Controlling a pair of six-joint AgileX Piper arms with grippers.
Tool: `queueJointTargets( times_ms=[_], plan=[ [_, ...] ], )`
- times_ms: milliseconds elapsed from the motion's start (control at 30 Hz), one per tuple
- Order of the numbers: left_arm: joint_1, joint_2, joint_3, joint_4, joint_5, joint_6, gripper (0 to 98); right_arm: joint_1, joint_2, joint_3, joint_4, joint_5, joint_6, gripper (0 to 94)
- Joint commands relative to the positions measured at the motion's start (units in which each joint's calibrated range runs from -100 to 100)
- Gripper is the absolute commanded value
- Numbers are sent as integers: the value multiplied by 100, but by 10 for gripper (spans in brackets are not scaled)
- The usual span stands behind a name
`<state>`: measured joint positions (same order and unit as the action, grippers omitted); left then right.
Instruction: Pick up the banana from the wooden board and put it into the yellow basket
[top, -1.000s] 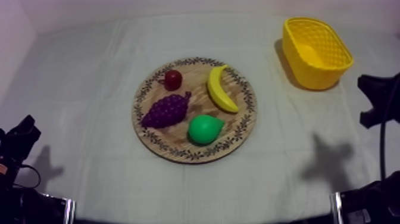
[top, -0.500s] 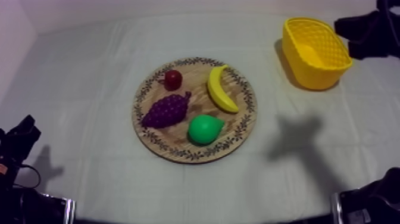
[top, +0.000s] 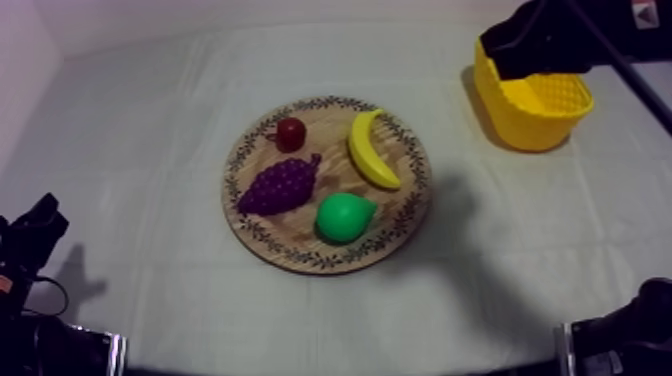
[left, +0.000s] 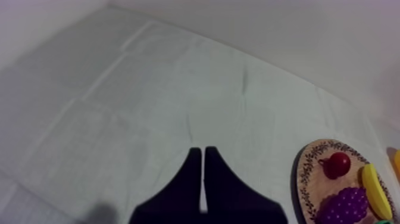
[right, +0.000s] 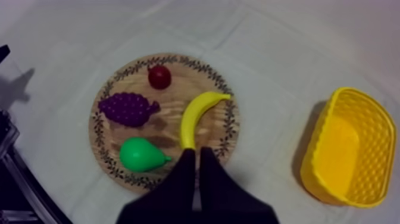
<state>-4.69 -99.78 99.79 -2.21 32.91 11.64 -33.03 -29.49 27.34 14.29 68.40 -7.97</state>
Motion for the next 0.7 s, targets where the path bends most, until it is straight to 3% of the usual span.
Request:
queueJointTargets(
  times_ms=[0,333,667],
  plan=[
    [2,-5,-1,3,-1,1,1,-117,191,-183,124,181,-96,2],
    [2,-5,-1,3,-1,1,1,-311,1047,-987,454,669,-266,2],
    [2,-5,-1,3,-1,1,1,-362,1886,-1651,534,1101,-224,3]
  ],
)
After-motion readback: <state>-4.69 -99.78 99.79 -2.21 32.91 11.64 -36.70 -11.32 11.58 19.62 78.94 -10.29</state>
